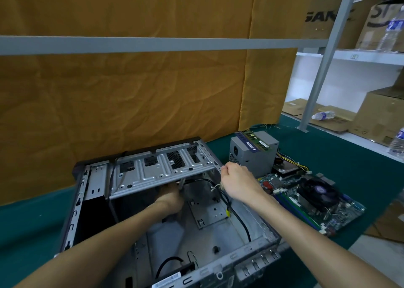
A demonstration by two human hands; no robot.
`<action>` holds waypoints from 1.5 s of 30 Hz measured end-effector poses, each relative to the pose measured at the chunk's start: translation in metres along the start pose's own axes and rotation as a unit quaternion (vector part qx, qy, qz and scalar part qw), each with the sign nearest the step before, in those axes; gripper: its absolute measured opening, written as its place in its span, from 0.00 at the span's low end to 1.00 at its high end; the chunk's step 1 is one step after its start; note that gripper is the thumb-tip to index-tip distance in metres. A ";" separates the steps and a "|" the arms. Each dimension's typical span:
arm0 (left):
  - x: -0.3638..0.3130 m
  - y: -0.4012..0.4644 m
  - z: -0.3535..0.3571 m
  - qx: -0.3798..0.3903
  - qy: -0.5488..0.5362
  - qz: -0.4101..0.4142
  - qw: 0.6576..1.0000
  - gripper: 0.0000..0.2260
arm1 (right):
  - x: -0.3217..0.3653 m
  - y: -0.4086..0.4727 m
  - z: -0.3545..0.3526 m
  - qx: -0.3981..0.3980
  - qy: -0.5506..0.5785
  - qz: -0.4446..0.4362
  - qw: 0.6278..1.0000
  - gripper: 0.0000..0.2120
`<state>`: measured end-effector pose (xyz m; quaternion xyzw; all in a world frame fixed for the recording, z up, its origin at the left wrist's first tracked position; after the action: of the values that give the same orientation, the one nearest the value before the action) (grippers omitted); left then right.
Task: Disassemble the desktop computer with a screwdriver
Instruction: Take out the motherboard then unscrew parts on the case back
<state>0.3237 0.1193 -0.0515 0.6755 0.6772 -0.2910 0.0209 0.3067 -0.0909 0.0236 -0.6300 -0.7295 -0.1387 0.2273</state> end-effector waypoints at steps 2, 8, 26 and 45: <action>-0.008 -0.005 0.006 0.001 -0.024 0.042 0.999 0.12 | -0.001 0.001 0.001 -0.001 0.001 0.000 1.000 0.16; -0.068 -0.030 0.036 0.125 -0.447 0.081 0.882 0.14 | -0.003 0.003 0.002 -0.002 0.001 0.000 1.000 0.16; -0.088 -0.015 0.044 0.036 0.048 0.167 0.984 0.10 | -0.006 0.007 0.004 -0.015 0.007 0.000 1.000 0.15; 0.044 -0.126 -0.073 -0.349 0.075 -0.131 0.925 0.17 | 0.025 -0.019 0.001 -0.090 -0.236 -0.089 0.963 0.12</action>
<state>0.2292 0.2005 0.0365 0.5505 0.8179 0.0155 0.1663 0.2850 -0.0722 0.0368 -0.5950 -0.8002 -0.0715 -0.0222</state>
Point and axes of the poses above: each hand's wrist, its own y-axis towards the middle knuckle, its own z-axis out of the palm, x = y × z, the point moved 2 cm from there along y, towards the middle knuckle, and after that the axes turned 10 degrees about x, right-handed, at the moved point
